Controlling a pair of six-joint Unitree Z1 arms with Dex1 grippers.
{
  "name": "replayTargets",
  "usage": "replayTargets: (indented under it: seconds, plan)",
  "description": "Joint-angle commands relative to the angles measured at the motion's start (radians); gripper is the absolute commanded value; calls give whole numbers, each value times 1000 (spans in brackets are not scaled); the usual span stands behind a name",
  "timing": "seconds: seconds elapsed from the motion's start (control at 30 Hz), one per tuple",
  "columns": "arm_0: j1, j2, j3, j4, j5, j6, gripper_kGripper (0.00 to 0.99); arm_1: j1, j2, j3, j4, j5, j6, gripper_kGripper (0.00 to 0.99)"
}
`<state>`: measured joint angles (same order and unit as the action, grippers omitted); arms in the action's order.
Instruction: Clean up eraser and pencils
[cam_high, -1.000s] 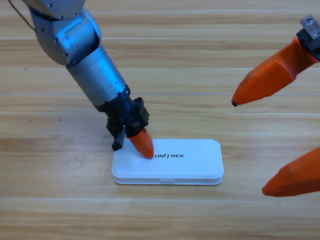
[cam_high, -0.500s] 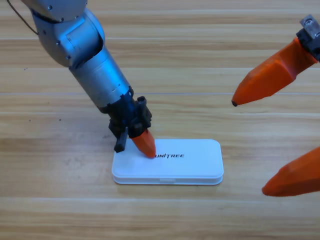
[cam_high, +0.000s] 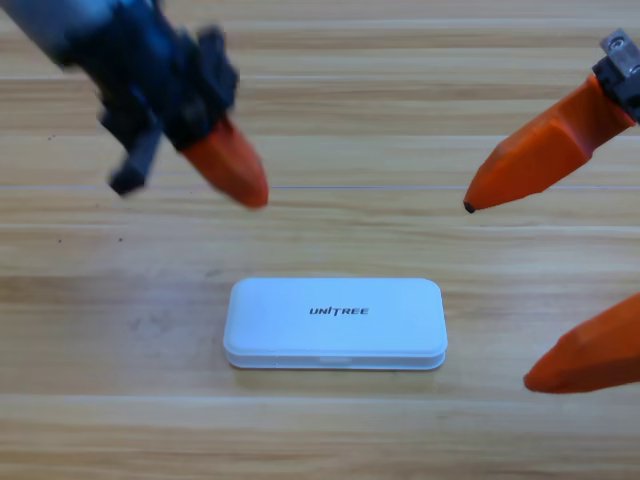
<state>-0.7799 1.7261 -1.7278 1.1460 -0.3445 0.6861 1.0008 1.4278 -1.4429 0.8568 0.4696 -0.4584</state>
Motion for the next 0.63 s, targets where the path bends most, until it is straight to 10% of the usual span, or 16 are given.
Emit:
replayTargets:
  seconds: [0.03,0.13,0.63]
  plan:
    - [-144,-43,-9,31,-2,-11,198,27,40,19,-28,7,14,988]
    - [-159,-42,-10,35,4,-30,957,27,40,21,-28,6,14,988]
    - [-177,-66,-21,34,12,-59,990,27,36,26,-28,7,14,988]
